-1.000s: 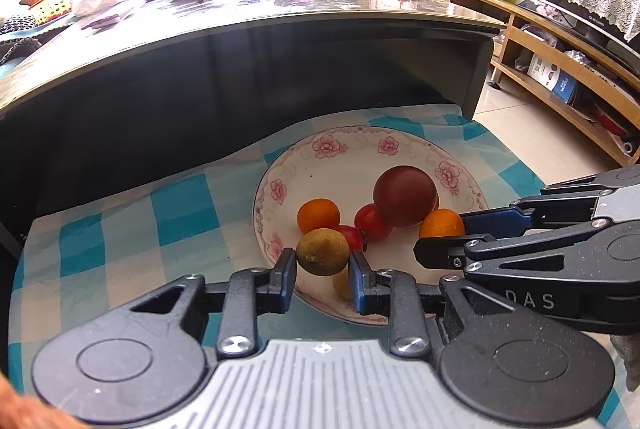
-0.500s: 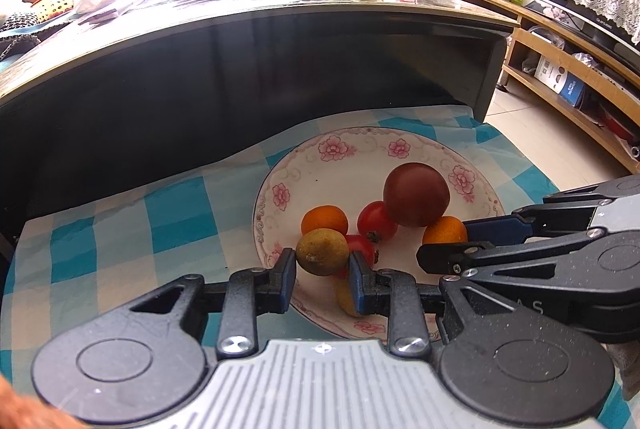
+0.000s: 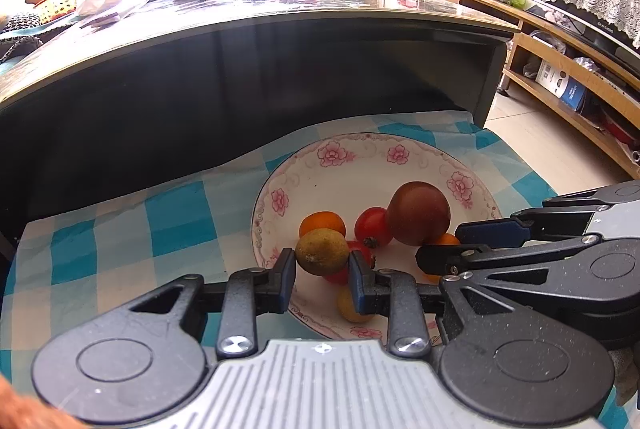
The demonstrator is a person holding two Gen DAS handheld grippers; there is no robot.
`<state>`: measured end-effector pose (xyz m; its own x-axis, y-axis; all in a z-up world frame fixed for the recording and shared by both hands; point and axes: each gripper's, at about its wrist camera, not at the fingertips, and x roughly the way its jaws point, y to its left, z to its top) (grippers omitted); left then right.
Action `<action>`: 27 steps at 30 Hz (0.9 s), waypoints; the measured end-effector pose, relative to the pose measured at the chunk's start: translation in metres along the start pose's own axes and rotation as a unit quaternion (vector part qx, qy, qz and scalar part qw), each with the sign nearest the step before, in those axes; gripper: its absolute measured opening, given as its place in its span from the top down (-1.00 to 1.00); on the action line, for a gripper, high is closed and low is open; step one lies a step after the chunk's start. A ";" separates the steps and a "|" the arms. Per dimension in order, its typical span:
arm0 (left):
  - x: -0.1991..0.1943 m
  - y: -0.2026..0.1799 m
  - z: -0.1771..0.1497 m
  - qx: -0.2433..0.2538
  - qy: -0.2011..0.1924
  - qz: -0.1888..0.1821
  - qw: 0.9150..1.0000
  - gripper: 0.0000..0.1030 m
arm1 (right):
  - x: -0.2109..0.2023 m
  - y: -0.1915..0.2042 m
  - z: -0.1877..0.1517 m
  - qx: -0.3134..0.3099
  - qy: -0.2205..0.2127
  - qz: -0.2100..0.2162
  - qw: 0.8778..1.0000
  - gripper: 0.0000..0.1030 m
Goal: Organize fruits
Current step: 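Open both tools to release the brown fruit and mandarin into the plate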
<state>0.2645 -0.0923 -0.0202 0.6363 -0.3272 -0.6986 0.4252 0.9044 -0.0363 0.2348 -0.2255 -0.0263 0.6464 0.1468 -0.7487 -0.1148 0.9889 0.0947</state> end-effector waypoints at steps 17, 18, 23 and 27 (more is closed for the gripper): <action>-0.013 -0.002 0.003 -0.001 -0.005 0.008 1.000 0.16 | -0.013 -0.005 0.002 0.009 -0.007 -0.006 1.000 0.36; -0.014 -0.002 0.004 -0.002 -0.006 0.007 1.000 0.15 | -0.014 -0.005 0.002 0.010 -0.007 -0.007 1.000 0.36; -0.022 -0.002 0.005 -0.007 -0.011 0.012 1.000 0.14 | -0.018 -0.006 0.002 0.011 -0.010 -0.007 1.000 0.34; -0.031 -0.001 0.003 -0.017 -0.013 0.019 1.000 0.13 | -0.023 -0.005 0.002 0.011 -0.016 -0.005 1.000 0.33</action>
<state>0.2467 -0.0842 0.0036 0.6681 -0.2979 -0.6818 0.3773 0.9254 -0.0347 0.2220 -0.2334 -0.0080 0.6706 0.1370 -0.7291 -0.0911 0.9906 0.1023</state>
